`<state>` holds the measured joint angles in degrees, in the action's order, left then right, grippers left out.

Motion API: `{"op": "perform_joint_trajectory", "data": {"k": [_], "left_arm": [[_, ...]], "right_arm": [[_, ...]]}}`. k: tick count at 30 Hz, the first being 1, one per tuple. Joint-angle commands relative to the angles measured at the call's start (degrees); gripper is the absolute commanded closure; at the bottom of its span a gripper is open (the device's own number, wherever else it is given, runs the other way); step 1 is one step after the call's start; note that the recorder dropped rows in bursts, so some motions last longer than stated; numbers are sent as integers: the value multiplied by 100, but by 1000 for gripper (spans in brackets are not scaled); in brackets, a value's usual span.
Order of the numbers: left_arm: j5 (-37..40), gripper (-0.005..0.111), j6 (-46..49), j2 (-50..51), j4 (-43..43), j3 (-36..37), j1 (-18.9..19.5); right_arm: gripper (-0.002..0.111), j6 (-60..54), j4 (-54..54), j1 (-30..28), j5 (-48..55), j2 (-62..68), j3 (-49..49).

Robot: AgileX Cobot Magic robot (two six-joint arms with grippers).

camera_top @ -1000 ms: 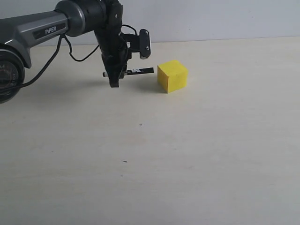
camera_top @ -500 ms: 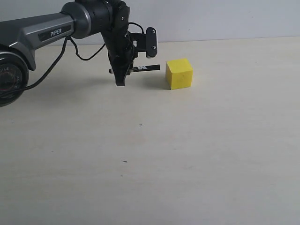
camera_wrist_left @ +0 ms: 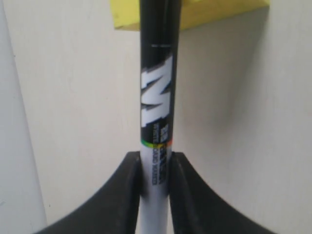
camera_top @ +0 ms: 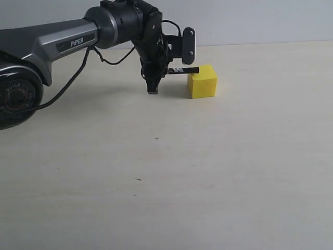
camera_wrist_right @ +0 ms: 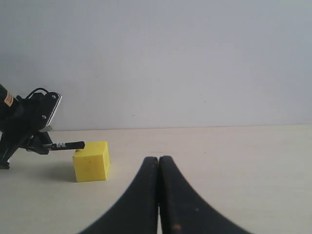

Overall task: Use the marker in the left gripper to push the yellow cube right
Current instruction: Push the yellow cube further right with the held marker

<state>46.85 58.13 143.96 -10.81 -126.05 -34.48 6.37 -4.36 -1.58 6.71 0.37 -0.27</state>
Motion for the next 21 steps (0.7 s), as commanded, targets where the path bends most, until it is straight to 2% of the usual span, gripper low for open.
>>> {"op": "perform_joint_trajectory", "data": {"k": [1,4,9,13,21], "left_arm": [[146,107,-460,-41,-289,-49,85],[358,107,-811,-41,-871,-49,98],[77,107,-790,-79,-851,-49,98],[402,107,-764,80,-1234,-49,98],[384,107,-792,159,-984,-49,59]], "right_arm": [[108,-4,-11,-34,-62,-37,27],[108,-4,-11,-34,-62,-37,27],[108,-4,-11,-34,-62,-37,27],[108,-4,-11,-34,-62,-37,27],[108,-4,-11,-34,-62,-37,27]]}}
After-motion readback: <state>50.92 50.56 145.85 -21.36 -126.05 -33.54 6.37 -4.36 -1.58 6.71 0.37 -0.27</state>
